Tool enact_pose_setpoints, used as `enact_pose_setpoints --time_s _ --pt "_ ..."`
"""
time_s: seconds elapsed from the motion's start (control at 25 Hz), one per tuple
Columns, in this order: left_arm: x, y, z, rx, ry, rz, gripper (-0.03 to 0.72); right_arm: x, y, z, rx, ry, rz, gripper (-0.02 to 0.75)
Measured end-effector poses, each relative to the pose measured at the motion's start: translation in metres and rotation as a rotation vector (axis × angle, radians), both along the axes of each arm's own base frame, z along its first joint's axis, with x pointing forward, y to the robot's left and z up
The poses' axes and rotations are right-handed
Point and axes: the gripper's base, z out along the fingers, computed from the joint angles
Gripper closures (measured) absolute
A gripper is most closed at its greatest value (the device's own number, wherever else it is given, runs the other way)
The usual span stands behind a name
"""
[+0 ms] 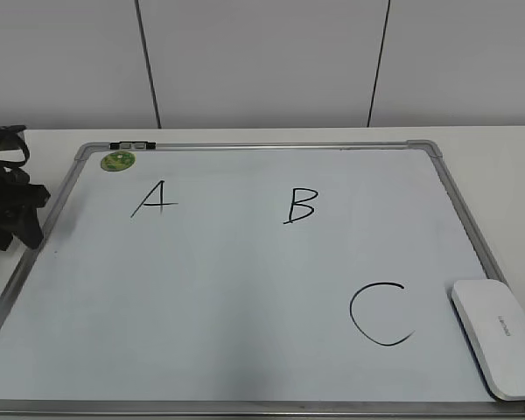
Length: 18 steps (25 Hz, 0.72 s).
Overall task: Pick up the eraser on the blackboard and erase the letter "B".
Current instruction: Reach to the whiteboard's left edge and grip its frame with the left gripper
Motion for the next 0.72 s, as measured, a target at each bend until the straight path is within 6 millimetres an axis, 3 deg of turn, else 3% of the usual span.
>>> enact_pose_setpoints --time_s 0.72 --pt "0.0024 0.0 -0.0091 -0.002 0.004 0.005 0.443 0.0 0.0 0.0 0.0 0.0 0.0 0.148"
